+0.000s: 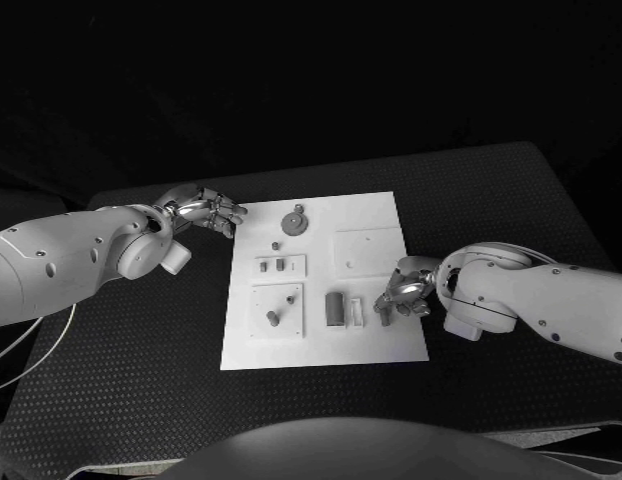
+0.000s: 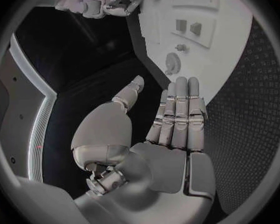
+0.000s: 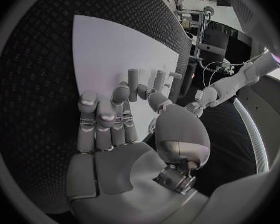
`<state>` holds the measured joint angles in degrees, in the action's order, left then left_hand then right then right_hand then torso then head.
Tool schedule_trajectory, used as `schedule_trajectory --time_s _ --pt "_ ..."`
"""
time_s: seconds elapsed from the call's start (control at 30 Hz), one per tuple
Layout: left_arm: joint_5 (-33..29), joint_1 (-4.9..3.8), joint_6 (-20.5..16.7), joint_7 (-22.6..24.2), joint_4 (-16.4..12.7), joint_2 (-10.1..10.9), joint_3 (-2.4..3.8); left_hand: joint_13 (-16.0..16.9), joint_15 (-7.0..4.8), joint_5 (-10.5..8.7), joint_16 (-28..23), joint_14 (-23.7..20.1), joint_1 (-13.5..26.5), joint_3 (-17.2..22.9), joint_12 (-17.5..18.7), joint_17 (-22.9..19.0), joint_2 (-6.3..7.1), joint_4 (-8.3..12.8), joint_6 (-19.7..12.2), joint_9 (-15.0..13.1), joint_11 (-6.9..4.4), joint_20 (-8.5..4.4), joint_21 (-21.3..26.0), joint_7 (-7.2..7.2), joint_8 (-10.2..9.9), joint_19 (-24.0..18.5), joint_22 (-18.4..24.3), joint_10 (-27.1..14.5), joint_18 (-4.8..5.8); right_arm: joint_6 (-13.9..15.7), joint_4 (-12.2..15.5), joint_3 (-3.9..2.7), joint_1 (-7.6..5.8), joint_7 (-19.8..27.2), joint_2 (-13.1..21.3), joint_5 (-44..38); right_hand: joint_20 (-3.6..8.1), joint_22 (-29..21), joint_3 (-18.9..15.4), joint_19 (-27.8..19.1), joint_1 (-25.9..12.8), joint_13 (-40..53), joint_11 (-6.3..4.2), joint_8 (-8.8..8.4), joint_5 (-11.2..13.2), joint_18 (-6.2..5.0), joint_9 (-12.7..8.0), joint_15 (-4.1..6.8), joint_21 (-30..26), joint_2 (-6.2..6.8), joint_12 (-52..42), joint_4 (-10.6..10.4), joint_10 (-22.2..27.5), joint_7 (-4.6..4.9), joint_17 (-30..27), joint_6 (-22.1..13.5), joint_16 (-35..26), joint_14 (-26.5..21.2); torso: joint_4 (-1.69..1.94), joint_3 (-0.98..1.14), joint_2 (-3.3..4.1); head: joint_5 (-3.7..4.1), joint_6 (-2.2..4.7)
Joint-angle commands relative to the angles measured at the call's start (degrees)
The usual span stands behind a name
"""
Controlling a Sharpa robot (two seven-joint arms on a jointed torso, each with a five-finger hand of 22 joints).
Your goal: Assemble the parts on the task board
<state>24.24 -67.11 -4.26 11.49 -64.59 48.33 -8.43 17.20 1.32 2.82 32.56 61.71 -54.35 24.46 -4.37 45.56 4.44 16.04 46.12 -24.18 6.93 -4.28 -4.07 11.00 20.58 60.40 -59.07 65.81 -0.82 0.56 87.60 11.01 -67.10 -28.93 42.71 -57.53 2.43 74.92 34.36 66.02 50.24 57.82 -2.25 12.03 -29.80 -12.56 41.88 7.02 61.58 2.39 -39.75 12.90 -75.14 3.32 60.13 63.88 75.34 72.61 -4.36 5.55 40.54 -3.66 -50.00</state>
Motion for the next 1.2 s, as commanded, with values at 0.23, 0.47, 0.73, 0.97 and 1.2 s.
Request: schedule_trajectory --time_s 0.23,0.47,0.73,0.97,1.2 --pt "1.53 -0.04 0.72 0.53 -0.20 -0.14 0.01 0.07 0.06 0.15 -0.31 -0.28 0.76 -0.19 -0.10 0.08 0.20 -0.08 -0.35 0.06 0.12 0.01 -0.27 0.01 0.11 -0.36 -0.01 -0.17 0.31 3.04 -0.05 -0.02 -0.20 -0.24 -1.99 2.17 -0.02 0.97 4.08 0.29 2.54 0.03 -0.23 0.29 -3.83 -2.44 0.12 0.98 0.25 -2.46 -0.37 3.93 -0.35 0.53 -0.17 -0.32 0.17 0.41 0.05 -0.04 0.00 0.09 0.00" --pt "1.53 -0.04 0.73 0.61 -0.22 -0.16 0.01 0.08 0.06 0.16 -0.31 -0.29 0.79 -0.21 -0.10 0.10 0.22 -0.07 -0.35 0.06 0.12 0.01 -0.28 0.01 0.13 -0.37 -0.01 -0.17 0.31 2.39 -0.34 -0.02 -0.20 0.03 -3.20 2.22 -0.01 0.95 4.08 0.30 2.53 0.02 -0.23 0.29 -3.83 -2.44 0.10 1.00 0.26 -2.48 -0.37 3.93 -0.35 0.53 -0.18 -0.33 0.16 0.41 0.03 -0.05 0.01 0.04 0.00" --pt "1.53 -0.04 0.64 0.63 -0.23 -0.15 0.01 0.08 0.06 0.16 -0.32 -0.28 0.80 -0.21 -0.11 0.10 0.23 -0.06 -0.36 0.06 0.11 0.00 -0.28 0.00 0.14 -0.37 -0.02 -0.17 0.30 -0.12 -1.55 0.01 -0.18 0.04 -4.44 1.96 -0.01 0.93 4.07 0.30 2.49 0.00 -0.21 0.25 -3.77 -2.44 0.07 1.02 0.24 -2.49 -0.34 3.92 -0.31 0.55 -0.34 -0.41 0.06 0.31 0.06 -0.02 0.00 -0.01 0.00" --pt "1.53 -0.04 0.55 0.70 -0.20 -0.11 0.01 0.09 0.06 0.16 -0.33 -0.28 0.79 -0.21 -0.11 0.12 0.23 -0.04 -0.36 0.06 0.11 0.00 -0.29 0.00 0.16 -0.37 -0.02 -0.17 0.30 0.40 -1.94 0.02 -0.16 0.18 -5.06 1.90 -0.01 0.91 4.07 0.28 2.49 -0.02 -0.20 0.24 -3.74 -2.44 0.04 1.03 0.22 -2.51 -0.32 3.92 -0.27 0.57 -0.35 -0.45 0.03 0.29 -0.01 0.03 0.01 -0.04 0.00" --pt "1.53 -0.05 0.51 0.66 -0.22 -0.14 0.01 0.11 0.05 0.16 -0.33 -0.28 0.80 -0.21 -0.11 0.13 0.23 -0.02 -0.36 0.06 0.11 0.00 -0.29 -0.01 0.18 -0.36 -0.02 -0.16 0.29 0.06 -2.51 0.02 -0.16 0.02 -5.30 1.73 0.00 0.90 4.07 0.28 2.49 -0.02 -0.20 0.24 -3.71 -2.44 0.03 1.03 0.21 -2.50 -0.31 3.93 -0.26 0.57 -0.32 -0.47 0.04 0.31 -0.02 -0.03 -0.01 0.05 0.00"
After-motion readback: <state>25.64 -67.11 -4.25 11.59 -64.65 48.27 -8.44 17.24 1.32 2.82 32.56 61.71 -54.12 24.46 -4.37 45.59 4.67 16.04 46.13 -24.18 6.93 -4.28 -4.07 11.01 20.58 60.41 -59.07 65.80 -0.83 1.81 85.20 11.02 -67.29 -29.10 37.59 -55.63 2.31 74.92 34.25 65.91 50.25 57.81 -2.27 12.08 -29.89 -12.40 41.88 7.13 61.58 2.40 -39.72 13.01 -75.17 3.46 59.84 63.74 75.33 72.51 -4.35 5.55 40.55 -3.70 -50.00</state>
